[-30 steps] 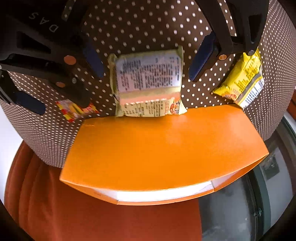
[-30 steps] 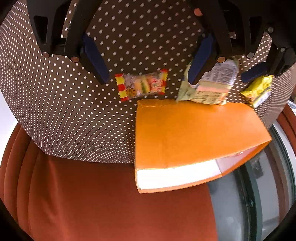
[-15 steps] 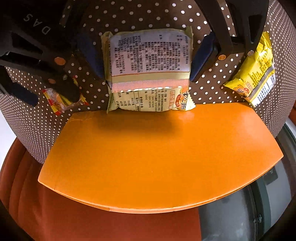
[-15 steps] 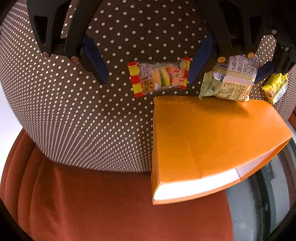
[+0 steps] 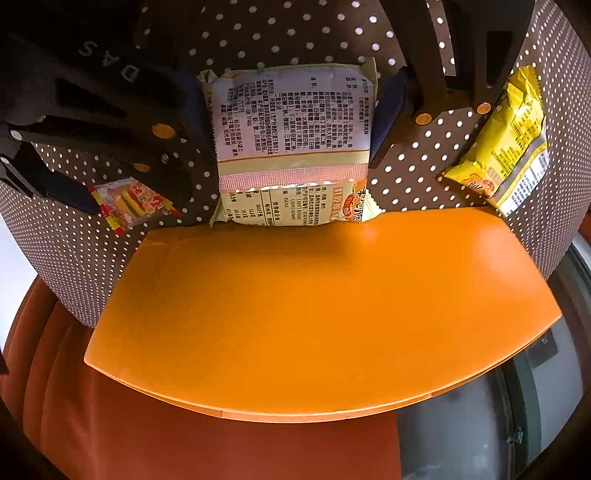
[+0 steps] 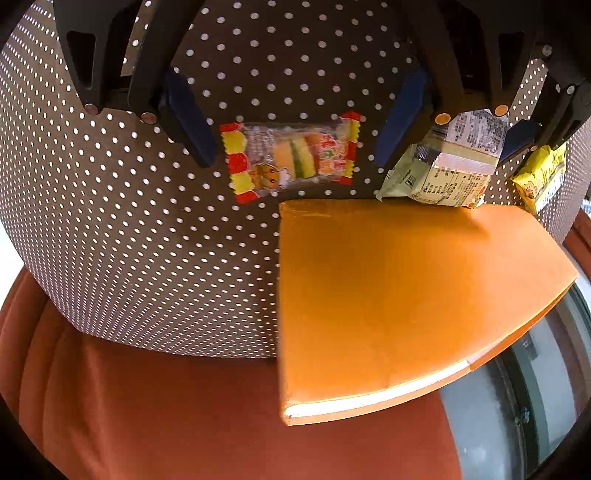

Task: Organize snacks
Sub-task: 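Grasp the white-and-green wafer pack with the left tool while the right tool grasps the candy packet, then lift both held snacks and carry them over the orange box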

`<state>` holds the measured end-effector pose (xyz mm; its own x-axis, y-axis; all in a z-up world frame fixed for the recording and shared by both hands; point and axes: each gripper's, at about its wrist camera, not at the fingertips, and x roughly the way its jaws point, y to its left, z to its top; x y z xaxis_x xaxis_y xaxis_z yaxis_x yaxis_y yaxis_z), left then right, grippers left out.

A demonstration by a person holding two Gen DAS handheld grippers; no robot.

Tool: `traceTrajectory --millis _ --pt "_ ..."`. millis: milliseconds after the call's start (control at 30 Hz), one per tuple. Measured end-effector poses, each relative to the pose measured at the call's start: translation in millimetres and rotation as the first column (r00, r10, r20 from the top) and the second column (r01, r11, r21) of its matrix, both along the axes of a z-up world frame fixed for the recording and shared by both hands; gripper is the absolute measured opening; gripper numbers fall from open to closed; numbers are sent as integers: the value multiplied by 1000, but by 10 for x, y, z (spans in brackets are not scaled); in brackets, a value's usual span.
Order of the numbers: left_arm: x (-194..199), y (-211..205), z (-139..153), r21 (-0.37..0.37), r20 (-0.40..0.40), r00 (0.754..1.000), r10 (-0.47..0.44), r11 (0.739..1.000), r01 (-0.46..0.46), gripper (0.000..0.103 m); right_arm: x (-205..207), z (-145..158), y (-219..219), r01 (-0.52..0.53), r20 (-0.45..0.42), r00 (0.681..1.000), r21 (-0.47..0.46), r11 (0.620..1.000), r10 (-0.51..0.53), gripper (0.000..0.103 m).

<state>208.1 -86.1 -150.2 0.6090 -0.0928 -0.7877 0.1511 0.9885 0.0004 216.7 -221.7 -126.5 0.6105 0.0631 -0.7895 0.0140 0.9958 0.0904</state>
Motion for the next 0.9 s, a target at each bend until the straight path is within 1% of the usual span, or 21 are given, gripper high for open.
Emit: traceTrajectory --millis 133,200,267,300,400,467,533,633,900 --pt "-89 20 -4 5 5 1000 -3 1000 3 78 18 -11 118 -11 10 1000 -29 1000 11 88" --pt "-127 14 0 9 7 1000 -4 1000 4 78 8 -11 171 -16 15 1000 -39 999 17 82" --pt "-173 36 1 8 5 1000 -5 1000 5 78 -8 -21 194 -25 9 1000 -36 999 25 71" --pt "-184 44 2 7 3 1000 -4 1000 4 78 -21 -28 194 -26 5 1000 -36 999 26 69" --pt "-190 56 16 6 1 1000 1 1000 -1 78 -19 -26 253 -25 9 1000 -59 998 25 68" --pt "-189 64 26 8 0 1000 5 1000 -5 78 -10 -34 270 -31 12 999 -61 998 32 61" --pt "-222 72 32 7 0 1000 2 1000 -2 78 -38 -27 277 -32 15 999 -65 997 33 58" --pt "-323 128 19 12 5 1000 -6 1000 6 78 -97 -11 290 -33 16 999 -82 996 34 56" --pt "-588 124 66 -6 14 1000 -11 1000 11 78 -370 42 324 -27 26 999 -70 997 29 55"
